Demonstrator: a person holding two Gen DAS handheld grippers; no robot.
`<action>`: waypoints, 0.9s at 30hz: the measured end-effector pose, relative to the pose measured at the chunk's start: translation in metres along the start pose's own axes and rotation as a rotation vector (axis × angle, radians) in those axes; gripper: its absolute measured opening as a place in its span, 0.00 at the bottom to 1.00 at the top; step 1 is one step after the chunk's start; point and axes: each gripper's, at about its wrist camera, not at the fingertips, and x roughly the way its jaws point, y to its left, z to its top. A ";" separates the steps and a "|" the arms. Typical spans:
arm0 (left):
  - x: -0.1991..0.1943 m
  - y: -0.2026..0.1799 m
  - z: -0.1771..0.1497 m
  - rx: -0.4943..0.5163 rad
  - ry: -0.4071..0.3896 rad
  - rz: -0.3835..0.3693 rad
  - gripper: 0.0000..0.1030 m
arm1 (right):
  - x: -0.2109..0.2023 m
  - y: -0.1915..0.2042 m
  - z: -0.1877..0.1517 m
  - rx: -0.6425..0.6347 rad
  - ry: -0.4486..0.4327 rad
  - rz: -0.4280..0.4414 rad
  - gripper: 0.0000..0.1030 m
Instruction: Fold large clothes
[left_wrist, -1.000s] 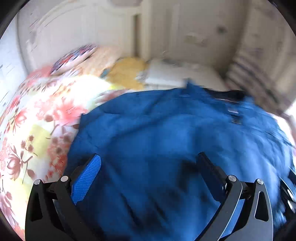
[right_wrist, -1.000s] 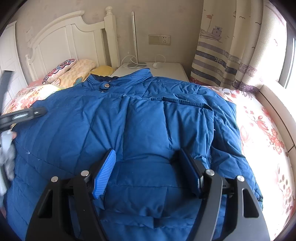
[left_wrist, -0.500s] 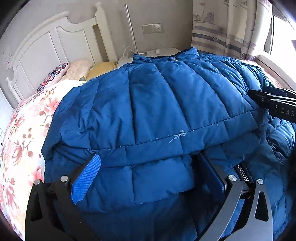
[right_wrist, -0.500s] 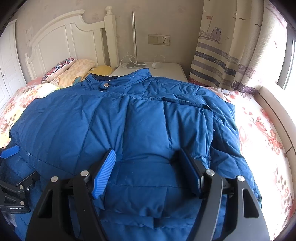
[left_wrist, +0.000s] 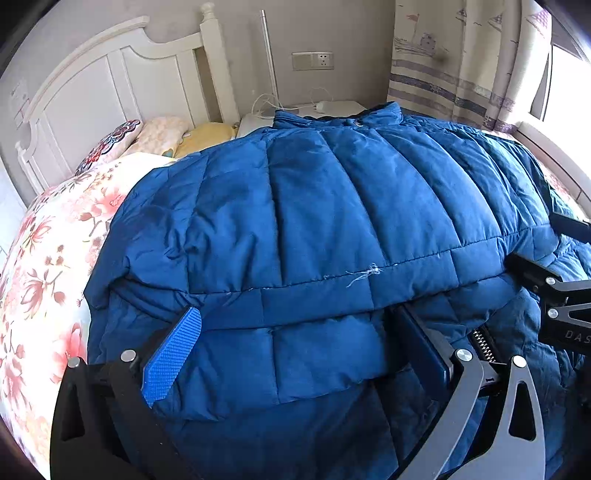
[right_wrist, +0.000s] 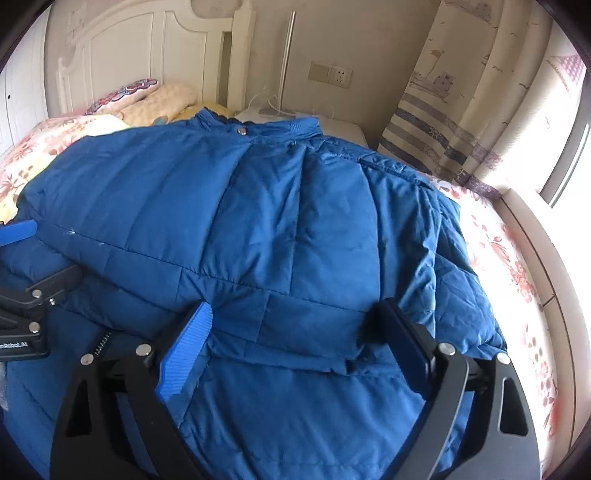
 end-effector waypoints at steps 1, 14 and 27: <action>0.000 0.001 0.000 -0.002 0.000 0.000 0.96 | 0.000 -0.002 0.000 0.006 0.001 0.011 0.90; -0.028 0.026 -0.047 -0.099 0.085 0.017 0.96 | -0.042 0.044 -0.051 -0.181 0.052 0.133 0.95; -0.054 0.094 -0.083 -0.355 0.079 0.019 0.96 | -0.049 -0.100 -0.089 0.164 0.097 0.156 0.97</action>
